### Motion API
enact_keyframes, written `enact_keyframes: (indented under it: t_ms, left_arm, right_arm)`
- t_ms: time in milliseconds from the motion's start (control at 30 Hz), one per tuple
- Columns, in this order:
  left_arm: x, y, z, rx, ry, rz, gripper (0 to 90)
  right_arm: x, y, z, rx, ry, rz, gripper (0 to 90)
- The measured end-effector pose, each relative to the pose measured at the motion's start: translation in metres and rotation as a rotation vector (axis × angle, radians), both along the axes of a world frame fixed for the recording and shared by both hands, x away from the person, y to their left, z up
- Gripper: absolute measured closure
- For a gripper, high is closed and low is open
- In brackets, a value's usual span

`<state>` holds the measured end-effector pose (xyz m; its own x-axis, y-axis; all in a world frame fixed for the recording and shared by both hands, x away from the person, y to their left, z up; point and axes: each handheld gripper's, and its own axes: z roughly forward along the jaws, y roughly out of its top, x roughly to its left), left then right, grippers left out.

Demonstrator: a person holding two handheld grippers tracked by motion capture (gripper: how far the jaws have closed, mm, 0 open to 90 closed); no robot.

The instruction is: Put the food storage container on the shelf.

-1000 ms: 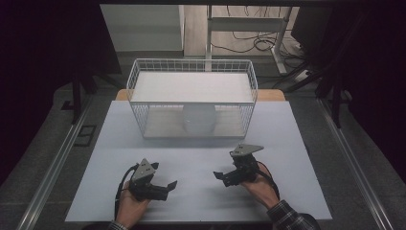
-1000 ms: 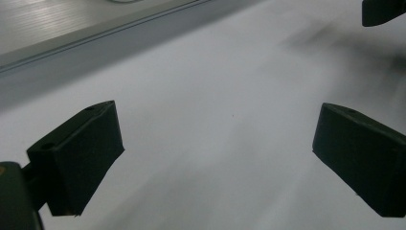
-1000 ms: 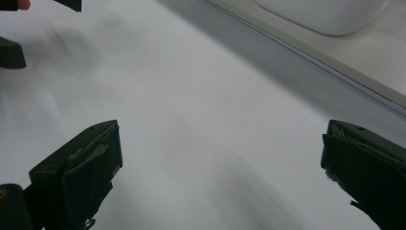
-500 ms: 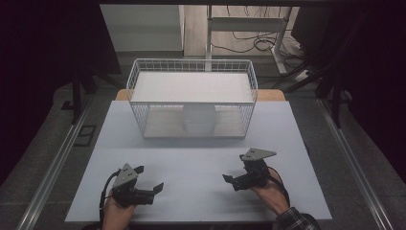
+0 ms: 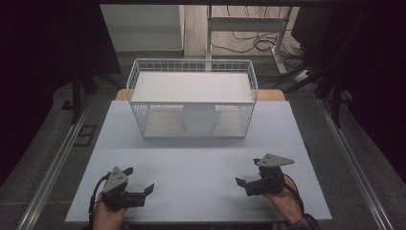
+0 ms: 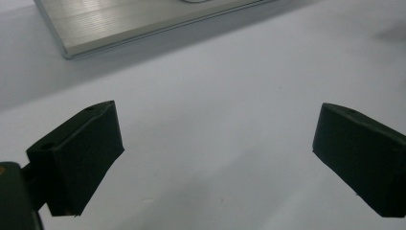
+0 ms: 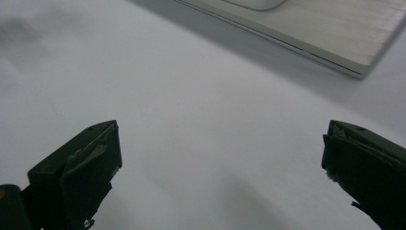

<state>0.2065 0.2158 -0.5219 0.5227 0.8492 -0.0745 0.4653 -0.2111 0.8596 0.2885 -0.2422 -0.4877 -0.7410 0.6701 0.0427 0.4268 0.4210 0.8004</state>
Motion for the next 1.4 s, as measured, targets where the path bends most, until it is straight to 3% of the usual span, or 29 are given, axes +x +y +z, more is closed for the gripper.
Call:
enact_keyframes:
  t_ms: [733,1400]
  left_arm:
    - [-0.014,0.028,0.0,0.032,0.016,0.094,3.6]
    - [-0.019,0.041,-0.006,-0.01,0.06,0.125,2.9]
  right_arm:
    - [-0.024,-0.06,0.0,0.012,-0.019,-0.165,0.0]
    - [-0.029,-0.077,-0.007,0.022,0.025,-0.243,0.0]
